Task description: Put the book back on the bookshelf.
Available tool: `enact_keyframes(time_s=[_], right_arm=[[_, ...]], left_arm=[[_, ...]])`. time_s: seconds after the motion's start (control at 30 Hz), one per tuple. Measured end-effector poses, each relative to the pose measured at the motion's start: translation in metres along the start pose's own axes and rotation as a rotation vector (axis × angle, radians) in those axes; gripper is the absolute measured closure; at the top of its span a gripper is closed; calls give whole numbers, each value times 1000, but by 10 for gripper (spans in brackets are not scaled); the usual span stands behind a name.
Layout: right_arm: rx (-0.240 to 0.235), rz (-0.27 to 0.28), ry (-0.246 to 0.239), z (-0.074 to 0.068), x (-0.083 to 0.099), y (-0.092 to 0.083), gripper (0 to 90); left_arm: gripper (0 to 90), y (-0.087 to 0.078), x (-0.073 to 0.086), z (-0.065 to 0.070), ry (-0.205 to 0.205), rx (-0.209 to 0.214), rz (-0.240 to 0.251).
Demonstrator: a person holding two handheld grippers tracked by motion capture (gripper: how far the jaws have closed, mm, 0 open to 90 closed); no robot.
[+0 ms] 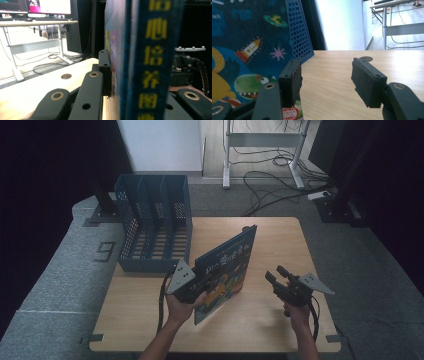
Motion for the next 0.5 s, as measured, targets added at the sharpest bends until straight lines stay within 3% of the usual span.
enact_keyframes(time_s=[0.37,0.5], right_arm=[[0,-31,0,0,6,2,404],[9,-74,-8,1,12,5,405]], left_arm=[[820,-12,-12,-12,-3,-25,28],[821,-17,-18,-16,4,-35,42]])
Point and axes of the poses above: each handheld gripper's, and its own axes: y roughly forward along the jaws, x roughly out of its underside, z roughly to its right, the point moved 1 cm from there along y, roughly forward along the jaws, and after that the axes turned 14 degrees about z, right-handed, at the moved point
